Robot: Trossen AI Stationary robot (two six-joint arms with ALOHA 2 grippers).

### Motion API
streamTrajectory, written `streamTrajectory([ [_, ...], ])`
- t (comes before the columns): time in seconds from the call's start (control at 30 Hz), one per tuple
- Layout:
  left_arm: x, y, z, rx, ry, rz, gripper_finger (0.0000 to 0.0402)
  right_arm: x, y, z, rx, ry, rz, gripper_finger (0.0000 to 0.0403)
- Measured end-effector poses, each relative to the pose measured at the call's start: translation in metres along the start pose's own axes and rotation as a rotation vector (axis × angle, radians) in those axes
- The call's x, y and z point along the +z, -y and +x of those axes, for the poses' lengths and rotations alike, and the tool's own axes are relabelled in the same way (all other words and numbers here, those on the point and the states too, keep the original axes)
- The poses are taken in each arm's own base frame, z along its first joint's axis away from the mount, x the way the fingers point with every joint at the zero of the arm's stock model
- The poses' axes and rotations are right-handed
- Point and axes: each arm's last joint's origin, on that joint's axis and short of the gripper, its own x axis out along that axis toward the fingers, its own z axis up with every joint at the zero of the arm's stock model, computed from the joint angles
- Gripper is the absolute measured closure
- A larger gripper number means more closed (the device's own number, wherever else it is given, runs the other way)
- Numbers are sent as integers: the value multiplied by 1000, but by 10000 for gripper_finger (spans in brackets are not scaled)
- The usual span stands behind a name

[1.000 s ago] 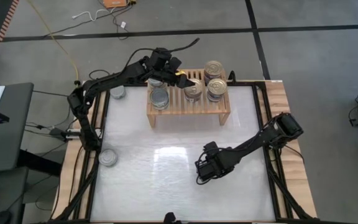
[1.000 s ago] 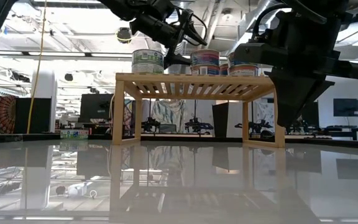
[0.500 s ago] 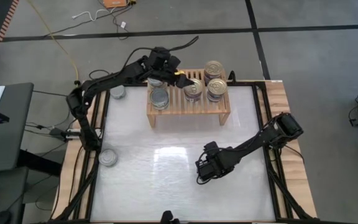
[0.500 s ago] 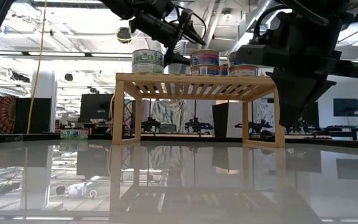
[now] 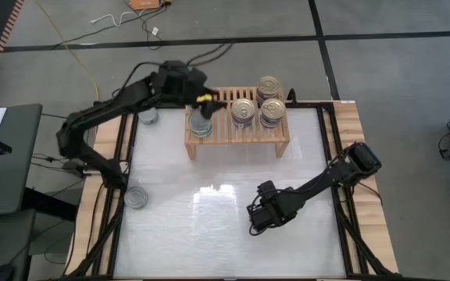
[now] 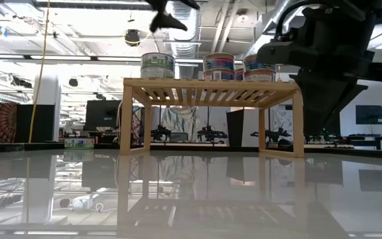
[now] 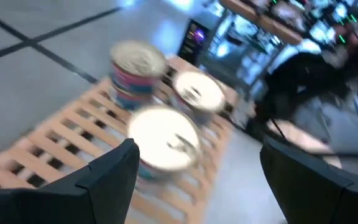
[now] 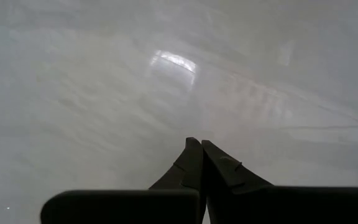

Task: Stack canned seafood by type on shelf
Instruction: Stack the blue-pink tuna can on top of the other blue-pink tuna can on the shelf

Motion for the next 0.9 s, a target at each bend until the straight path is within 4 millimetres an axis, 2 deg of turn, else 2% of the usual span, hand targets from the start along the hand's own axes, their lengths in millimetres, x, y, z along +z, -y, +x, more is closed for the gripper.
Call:
streamTrajectory([
  [0.13, -29, 21, -17, -39, -57, 38, 81, -6, -1, -2, 22, -12, -13, 375],
  [0.27, -80, 33, -24, -86, -67, -15, 81, -12, -3, -4, 40, -39, -32, 377],
  [0.47, -161, 53, -52, -133, 51, -141, 81, -23, -8, -9, 120, -46, -142, 378],
  [0.63, -216, 68, -70, -133, 57, -108, 81, -31, -13, -13, 191, -39, -287, 364],
  [0.77, -248, 73, -77, -159, -58, 30, 81, -23, -13, -16, 218, -71, -462, 381],
  [0.83, -261, 75, -79, -185, -133, 91, 81, -11, -9, -25, 239, -67, -509, 391],
  [0.9, -274, 76, -80, -200, -194, 66, 81, 5, -1, -39, 267, -54, -509, 392],
])
